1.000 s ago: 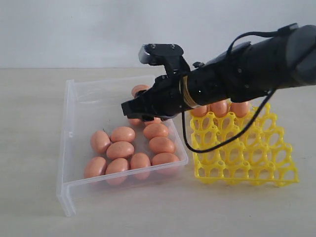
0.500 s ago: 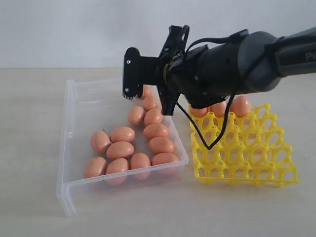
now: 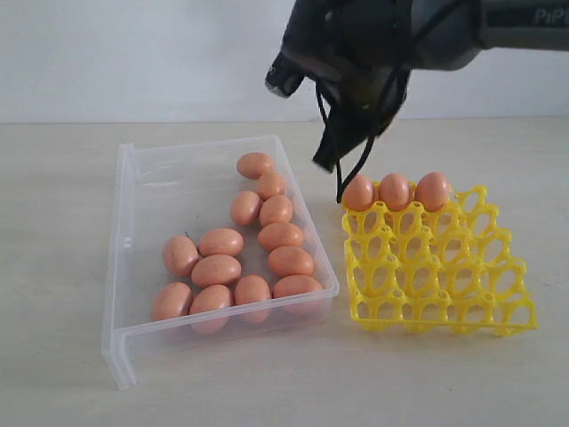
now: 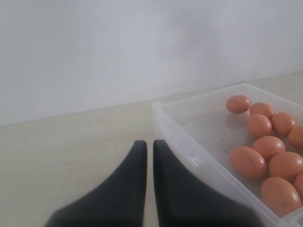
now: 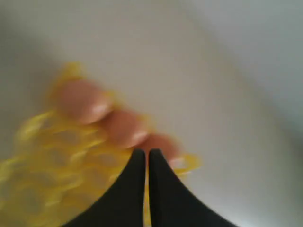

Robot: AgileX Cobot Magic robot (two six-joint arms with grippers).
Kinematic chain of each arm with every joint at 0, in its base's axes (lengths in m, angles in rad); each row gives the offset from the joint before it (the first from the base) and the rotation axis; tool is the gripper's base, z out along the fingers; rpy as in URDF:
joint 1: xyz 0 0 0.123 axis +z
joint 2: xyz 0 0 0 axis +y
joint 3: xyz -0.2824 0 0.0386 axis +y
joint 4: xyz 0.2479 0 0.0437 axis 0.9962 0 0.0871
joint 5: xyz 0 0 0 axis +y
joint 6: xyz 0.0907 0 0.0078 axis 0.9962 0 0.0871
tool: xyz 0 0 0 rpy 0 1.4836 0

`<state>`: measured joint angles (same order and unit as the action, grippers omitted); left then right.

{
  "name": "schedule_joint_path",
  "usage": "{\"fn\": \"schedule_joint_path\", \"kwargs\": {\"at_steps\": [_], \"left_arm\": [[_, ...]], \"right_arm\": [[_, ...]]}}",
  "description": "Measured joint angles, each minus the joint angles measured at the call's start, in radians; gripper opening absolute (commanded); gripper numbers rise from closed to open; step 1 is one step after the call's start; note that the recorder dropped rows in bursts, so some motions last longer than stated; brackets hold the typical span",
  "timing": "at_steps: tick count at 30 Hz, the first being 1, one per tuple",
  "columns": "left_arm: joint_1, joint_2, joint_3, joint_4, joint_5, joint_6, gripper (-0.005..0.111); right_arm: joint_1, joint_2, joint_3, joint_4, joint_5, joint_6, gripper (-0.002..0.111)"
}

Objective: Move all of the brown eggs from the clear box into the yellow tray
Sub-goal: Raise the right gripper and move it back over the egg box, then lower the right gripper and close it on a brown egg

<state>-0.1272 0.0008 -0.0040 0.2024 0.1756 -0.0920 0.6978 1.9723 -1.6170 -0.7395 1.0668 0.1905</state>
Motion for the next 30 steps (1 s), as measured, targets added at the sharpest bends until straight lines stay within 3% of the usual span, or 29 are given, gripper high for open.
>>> {"fn": "schedule_joint_path", "kwargs": {"at_steps": [2, 4, 8, 14, 16, 30], "left_arm": [[0.000, 0.000, 0.000, 0.000, 0.000, 0.000, 0.004], [0.000, 0.000, 0.000, 0.000, 0.000, 0.000, 0.004], [0.000, 0.000, 0.000, 0.000, 0.000, 0.000, 0.004], [0.000, 0.000, 0.000, 0.000, 0.000, 0.000, 0.004], [0.000, 0.000, 0.000, 0.000, 0.000, 0.000, 0.004], [0.000, 0.000, 0.000, 0.000, 0.000, 0.000, 0.004]], "right_arm": [[-0.045, 0.002, -0.029, 0.379, 0.022, -0.112, 0.000], [-0.073, 0.002, -0.052, 0.639, 0.038, -0.175, 0.000], [-0.089, 0.002, -0.082, 0.884, -0.026, -0.239, 0.005], [-0.090, 0.022, -0.100, 1.007, -0.264, -0.265, 0.037], [-0.091, 0.051, -0.122, 1.013, -0.274, -0.241, 0.044], [-0.093, 0.377, -0.414, 1.042, -0.198, -0.055, 0.043]]}}
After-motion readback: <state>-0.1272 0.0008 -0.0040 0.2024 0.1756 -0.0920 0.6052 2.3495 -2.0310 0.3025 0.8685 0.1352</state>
